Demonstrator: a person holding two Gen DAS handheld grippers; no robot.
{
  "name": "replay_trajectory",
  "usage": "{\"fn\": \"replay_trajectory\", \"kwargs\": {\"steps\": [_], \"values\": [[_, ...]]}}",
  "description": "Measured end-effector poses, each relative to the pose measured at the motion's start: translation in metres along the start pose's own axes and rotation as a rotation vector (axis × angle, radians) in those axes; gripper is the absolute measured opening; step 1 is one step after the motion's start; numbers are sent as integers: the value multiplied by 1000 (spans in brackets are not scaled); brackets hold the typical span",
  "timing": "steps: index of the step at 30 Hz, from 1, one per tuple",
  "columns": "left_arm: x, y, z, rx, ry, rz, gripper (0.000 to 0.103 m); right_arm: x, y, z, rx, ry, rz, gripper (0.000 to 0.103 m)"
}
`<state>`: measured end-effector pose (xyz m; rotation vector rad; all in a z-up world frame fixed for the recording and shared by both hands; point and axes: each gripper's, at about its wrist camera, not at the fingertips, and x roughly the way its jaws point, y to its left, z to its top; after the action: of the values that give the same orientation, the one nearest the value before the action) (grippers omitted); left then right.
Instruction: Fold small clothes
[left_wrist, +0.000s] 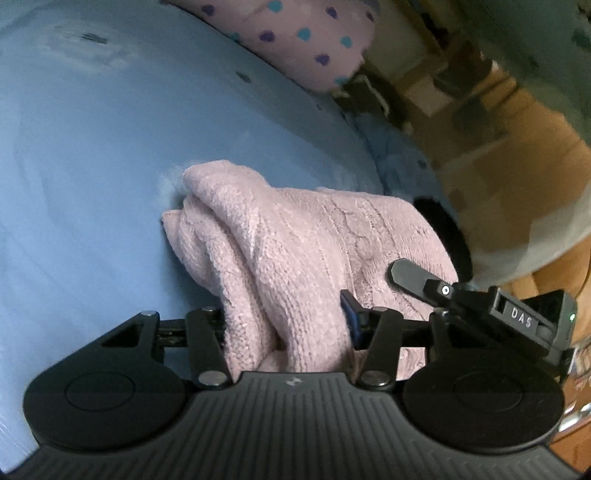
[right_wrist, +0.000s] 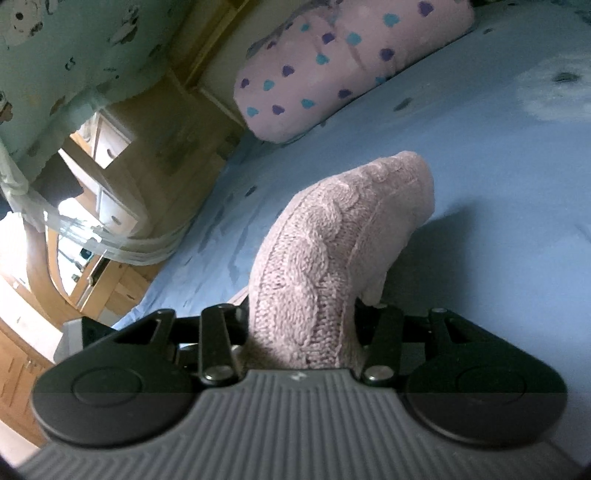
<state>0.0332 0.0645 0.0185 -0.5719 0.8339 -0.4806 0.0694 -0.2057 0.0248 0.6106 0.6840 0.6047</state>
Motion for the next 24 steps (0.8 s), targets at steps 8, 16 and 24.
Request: {"fn": "replay_trajectory", "kwargs": {"steps": [8,16,24], "values": [[24,-29,-45,120,25,132,59,-35,-47,-32,58,36,-187,53],[3,-50,-47,206,-8,230,60,-40,-50,-52,70,-14,-275,62],[-28,-66,-59,312,-48,388,61,-80,-15,-71,-101,-121,-347,60]]}}
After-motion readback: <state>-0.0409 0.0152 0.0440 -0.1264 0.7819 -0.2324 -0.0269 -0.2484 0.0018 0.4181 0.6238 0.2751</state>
